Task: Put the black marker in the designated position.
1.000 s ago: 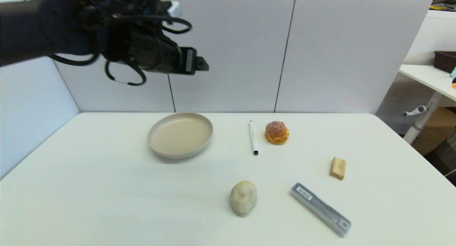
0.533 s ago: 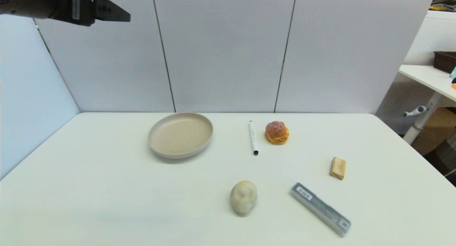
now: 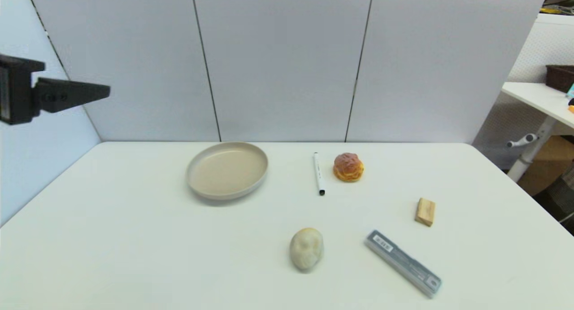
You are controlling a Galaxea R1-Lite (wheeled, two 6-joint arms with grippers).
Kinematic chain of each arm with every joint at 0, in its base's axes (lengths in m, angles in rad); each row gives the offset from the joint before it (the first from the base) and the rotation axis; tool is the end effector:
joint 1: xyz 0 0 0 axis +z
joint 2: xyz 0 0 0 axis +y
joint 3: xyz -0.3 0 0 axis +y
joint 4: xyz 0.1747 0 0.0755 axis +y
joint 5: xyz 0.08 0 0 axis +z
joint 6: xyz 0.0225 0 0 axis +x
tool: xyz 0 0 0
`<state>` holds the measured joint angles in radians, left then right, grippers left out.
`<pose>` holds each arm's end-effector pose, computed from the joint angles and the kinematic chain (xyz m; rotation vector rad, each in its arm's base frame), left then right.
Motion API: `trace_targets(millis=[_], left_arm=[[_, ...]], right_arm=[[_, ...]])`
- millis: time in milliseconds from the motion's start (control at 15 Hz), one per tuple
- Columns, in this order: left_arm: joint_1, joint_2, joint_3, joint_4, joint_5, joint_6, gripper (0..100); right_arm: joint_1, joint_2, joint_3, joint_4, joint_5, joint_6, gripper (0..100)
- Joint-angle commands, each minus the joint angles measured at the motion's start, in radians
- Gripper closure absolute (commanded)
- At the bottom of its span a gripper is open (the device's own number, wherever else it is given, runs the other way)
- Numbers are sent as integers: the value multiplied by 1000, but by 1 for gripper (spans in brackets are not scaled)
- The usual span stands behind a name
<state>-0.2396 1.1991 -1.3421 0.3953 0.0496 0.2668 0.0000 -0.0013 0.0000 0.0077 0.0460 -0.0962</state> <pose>0.1483 -0.0351 0.3536 0.3010 0.2235 -0.2214 -0.0229 0.0010 0.0747 -0.0960 0.0042 0.0463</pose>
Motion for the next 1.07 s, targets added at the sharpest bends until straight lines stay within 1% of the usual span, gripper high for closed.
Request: trace_targets(millis=[67, 200, 333, 533, 800, 1067], left_arm=[[250, -349, 348, -24, -111, 91, 0], [260, -512, 535, -32, -105, 51, 0], [261, -673, 729, -87, -99, 28, 0], [229, -780, 862, -135, -57, 17, 0], [226, -941, 1055, -177, -56, -58, 0], [230, -1104, 1245, -236, -57, -64, 0]], right_arm=[[0, 1, 0, 0, 2, 0, 0], [0, -2, 0, 0, 0, 0, 0], [0, 1, 0, 0, 2, 0, 0], [0, 1, 0, 0, 2, 0, 0], [0, 1, 0, 0, 2, 0, 0], [0, 1, 0, 0, 2, 0, 0]])
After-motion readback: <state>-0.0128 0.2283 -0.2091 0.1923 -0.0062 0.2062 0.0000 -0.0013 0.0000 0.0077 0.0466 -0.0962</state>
